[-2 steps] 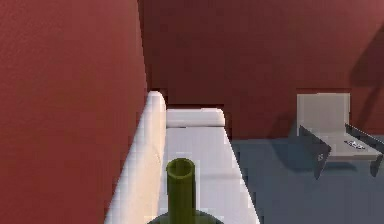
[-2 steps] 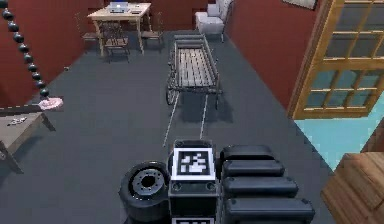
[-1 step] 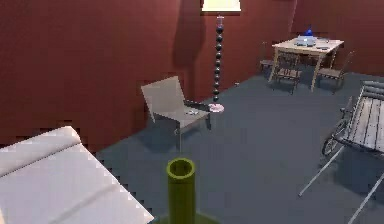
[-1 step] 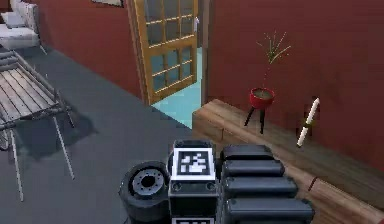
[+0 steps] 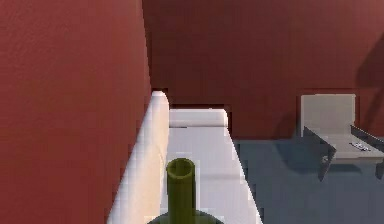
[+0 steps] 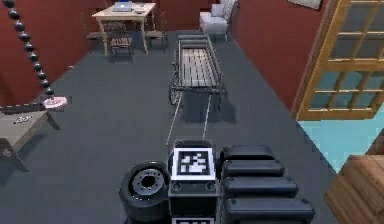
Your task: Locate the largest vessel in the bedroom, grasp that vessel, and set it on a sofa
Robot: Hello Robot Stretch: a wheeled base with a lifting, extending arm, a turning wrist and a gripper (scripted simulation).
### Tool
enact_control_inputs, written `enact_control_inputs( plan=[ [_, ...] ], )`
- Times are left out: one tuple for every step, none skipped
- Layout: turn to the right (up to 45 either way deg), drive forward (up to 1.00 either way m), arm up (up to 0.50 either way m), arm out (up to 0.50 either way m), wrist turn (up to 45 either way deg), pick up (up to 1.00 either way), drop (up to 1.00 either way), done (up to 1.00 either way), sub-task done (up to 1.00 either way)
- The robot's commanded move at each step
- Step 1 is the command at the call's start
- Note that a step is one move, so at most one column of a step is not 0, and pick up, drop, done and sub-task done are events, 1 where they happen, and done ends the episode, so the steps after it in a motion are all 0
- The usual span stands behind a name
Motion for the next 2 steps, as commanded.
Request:
enact_control_inputs(
  plan=[
    [-33.0,0.0,0.0,0.0,0.0,0.0,0.0,0.0,0.0],
    [45.0,0.0,0.0,0.0,0.0,0.0,0.0,0.0,0.0]
  ],
)
